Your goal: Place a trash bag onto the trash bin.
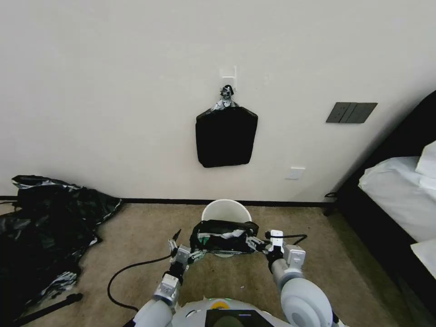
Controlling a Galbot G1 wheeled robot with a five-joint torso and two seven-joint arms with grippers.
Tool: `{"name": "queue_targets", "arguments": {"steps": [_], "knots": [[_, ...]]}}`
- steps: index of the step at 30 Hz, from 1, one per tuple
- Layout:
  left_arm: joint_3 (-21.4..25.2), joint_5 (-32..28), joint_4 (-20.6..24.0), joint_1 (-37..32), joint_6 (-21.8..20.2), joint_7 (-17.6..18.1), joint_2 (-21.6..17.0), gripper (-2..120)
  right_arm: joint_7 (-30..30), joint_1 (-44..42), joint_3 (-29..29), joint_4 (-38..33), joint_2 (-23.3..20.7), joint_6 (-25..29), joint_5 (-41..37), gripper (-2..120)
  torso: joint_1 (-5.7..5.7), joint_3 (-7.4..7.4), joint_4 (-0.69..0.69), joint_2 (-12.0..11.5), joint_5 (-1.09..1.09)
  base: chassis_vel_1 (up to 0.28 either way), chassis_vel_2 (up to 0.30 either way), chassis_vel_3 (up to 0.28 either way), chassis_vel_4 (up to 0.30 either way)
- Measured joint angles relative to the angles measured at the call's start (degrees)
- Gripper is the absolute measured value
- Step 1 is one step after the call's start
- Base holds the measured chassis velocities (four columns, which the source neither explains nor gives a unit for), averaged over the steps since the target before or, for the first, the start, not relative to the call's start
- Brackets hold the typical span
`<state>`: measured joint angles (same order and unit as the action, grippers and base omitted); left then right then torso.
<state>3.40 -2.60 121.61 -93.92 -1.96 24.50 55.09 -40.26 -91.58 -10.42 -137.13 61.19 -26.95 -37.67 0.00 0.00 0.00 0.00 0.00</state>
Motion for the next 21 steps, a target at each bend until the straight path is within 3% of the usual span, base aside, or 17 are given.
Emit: {"name": "queue_targets", "arguments": {"steps": [8,11,17,21], "knots": [[-0.26,-0.12,0.31,3.40,0.07,-0.15,-0.70,100,2.85,2.66,-0.43,-0.24,-0.04,2.32,3.63,100,0.00,0.00,-0.01,0.00,0.00,0.000,0.000,0.000,0.000],[2.17,-1.44,5.41,0.69,-0.68,0.19,0.26,100,4.75,5.97,-2.27,-3.10,-1.00,2.93,0.62,100,0.00,0.00,0.00,0.00,-0.01,0.000,0.000,0.000,0.000],[4.59,-3.55,8.73,-0.89,-1.44,1.18,0.75,100,4.79,10.72,-3.47,-2.54,-1.79,2.93,-3.19,100,0.00,0.00,0.03,0.00,0.00,0.000,0.000,0.000,0.000],[5.81,-5.43,12.93,-3.20,-2.61,3.63,1.85,100,11.22,12.81,-4.93,-0.17,-3.70,2.14,-5.54,100,0.00,0.00,-0.03,0.00,0.00,0.000,0.000,0.000,0.000]]}}
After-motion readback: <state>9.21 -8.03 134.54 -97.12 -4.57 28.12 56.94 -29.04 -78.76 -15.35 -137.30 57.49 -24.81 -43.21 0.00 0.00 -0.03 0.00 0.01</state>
